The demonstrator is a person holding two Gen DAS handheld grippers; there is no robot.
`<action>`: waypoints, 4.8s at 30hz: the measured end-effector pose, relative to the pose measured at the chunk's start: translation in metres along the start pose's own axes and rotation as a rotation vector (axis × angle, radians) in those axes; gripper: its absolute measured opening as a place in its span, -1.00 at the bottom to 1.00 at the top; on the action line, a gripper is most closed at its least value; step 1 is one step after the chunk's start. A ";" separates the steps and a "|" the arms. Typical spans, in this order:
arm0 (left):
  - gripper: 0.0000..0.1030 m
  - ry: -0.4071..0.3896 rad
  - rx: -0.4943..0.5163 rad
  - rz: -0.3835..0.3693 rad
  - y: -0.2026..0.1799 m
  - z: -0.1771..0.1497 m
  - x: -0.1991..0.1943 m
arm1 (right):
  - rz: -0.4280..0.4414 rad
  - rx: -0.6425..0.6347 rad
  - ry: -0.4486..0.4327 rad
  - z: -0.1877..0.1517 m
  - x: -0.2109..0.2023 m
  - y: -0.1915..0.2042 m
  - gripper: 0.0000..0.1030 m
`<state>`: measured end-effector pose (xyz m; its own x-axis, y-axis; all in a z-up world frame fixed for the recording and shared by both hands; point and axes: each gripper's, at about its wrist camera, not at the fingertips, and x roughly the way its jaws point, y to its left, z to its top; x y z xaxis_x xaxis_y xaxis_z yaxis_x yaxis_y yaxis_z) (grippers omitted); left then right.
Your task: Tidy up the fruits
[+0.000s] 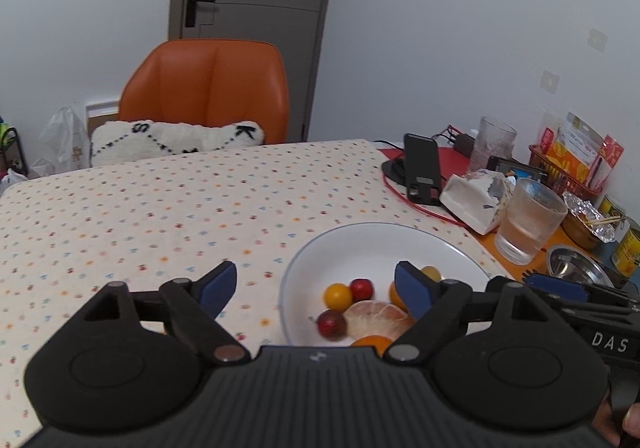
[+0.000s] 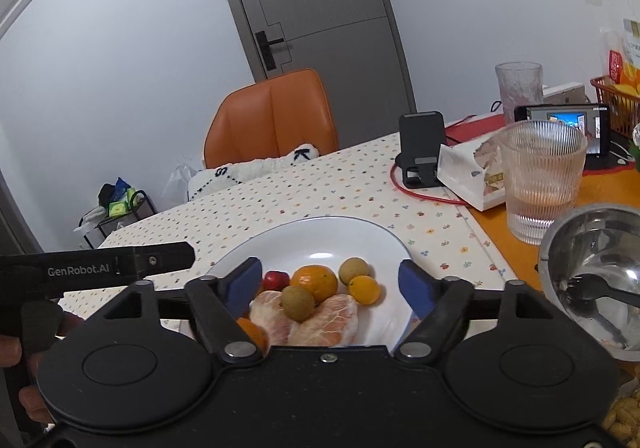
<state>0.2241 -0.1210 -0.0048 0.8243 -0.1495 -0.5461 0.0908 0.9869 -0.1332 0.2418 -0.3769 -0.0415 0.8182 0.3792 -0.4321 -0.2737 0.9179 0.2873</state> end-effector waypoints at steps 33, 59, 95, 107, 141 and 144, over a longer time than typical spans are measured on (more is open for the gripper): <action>0.91 -0.018 -0.030 0.067 0.060 -0.020 -0.110 | 0.075 -0.116 0.007 -0.008 -0.050 0.087 1.00; 1.00 -0.054 -0.039 0.114 0.058 -0.061 -0.194 | 0.077 -0.165 0.009 -0.036 -0.124 0.113 1.00; 1.00 -0.095 -0.041 0.141 0.066 -0.070 -0.245 | 0.096 -0.224 -0.011 -0.038 -0.157 0.139 1.00; 1.00 -0.091 -0.044 0.145 0.067 -0.070 -0.245 | 0.094 -0.227 -0.010 -0.038 -0.158 0.141 1.00; 1.00 -0.093 -0.030 0.141 0.063 -0.071 -0.246 | 0.088 -0.200 -0.014 -0.038 -0.160 0.133 1.00; 1.00 -0.092 -0.030 0.144 0.062 -0.070 -0.245 | 0.088 -0.200 -0.015 -0.038 -0.160 0.133 1.00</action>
<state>-0.0118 -0.0270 0.0627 0.8756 0.0005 -0.4831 -0.0473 0.9953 -0.0846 0.0557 -0.3106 0.0335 0.7935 0.4587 -0.3999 -0.4382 0.8867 0.1476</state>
